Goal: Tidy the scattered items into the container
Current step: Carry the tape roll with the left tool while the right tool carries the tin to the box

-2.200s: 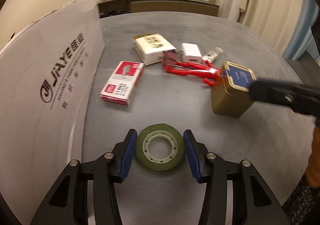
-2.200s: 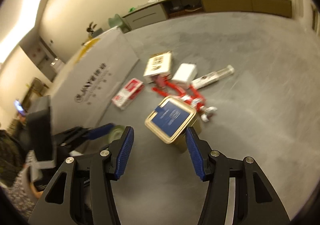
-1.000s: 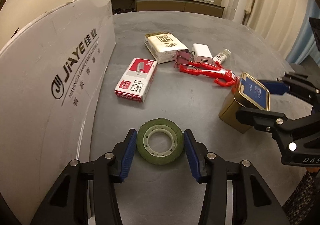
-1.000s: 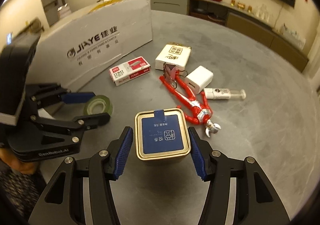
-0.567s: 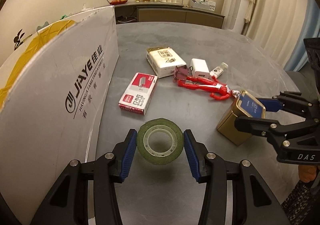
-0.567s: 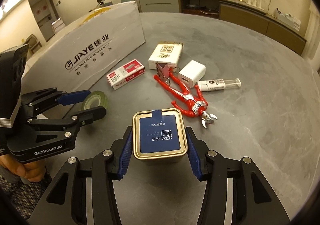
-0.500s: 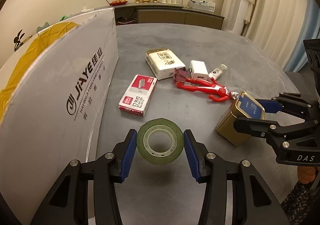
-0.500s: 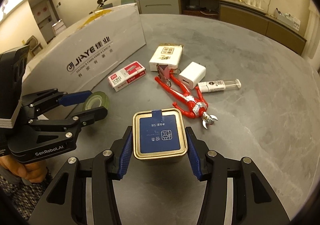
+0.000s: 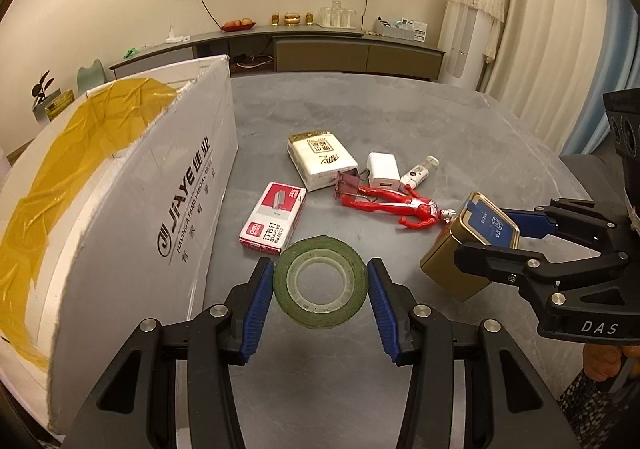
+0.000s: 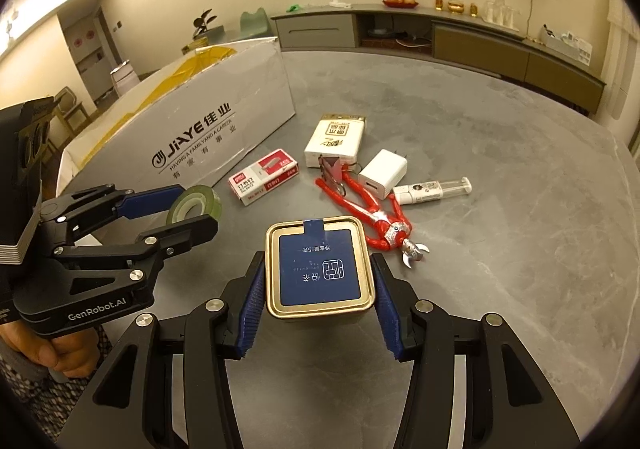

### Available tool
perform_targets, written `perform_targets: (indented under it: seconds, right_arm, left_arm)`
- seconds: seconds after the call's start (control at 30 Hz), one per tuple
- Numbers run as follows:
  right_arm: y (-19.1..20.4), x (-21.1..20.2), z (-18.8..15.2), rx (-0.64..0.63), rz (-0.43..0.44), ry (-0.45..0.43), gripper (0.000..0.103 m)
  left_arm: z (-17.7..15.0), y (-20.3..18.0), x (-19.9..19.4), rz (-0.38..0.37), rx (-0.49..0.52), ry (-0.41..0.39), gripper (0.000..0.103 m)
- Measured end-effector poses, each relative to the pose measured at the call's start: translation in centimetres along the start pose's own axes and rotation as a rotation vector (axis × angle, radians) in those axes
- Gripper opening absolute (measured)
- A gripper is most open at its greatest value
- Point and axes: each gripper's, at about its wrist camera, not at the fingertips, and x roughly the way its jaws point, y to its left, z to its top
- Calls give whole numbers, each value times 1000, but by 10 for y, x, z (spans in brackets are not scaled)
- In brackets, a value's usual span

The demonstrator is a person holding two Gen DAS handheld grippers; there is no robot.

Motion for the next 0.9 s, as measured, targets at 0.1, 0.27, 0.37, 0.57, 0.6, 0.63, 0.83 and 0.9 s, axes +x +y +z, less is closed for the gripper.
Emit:
perform_targets:
  seconds: [0.1, 0.27, 0.37, 0.57, 0.6, 0.63, 0.83, 0.9]
  right_arm:
    - [1, -5, 0, 2, -1, -12, 53]
    - [4, -14, 1, 6, 5, -36, 53]
    - [6, -19, 2, 4, 9, -46, 53]
    - [10, -29, 1, 0, 12, -64, 53]
    - [10, -30, 1, -1, 12, -67, 53]
    - [10, -32, 1, -1, 12, -71, 53]
    - [13, -41, 2, 1, 13, -91, 53]
    - [14, -43, 4, 1, 14, -98, 53]
  left_arm:
    - [2, -2, -7, 2, 3, -15, 49]
    - [6, -5, -19, 1, 8, -45, 49]
    - [8, -6, -25, 5, 5, -57, 49]
    - [10, -6, -37, 16, 0, -79, 49]
    - [11, -7, -39, 17, 1, -86, 49]
    - [11, -8, -42, 17, 3, -92, 49]
    - [14, -11, -53, 19, 10, -119, 49]
    - [14, -12, -56, 22, 9, -124, 49]
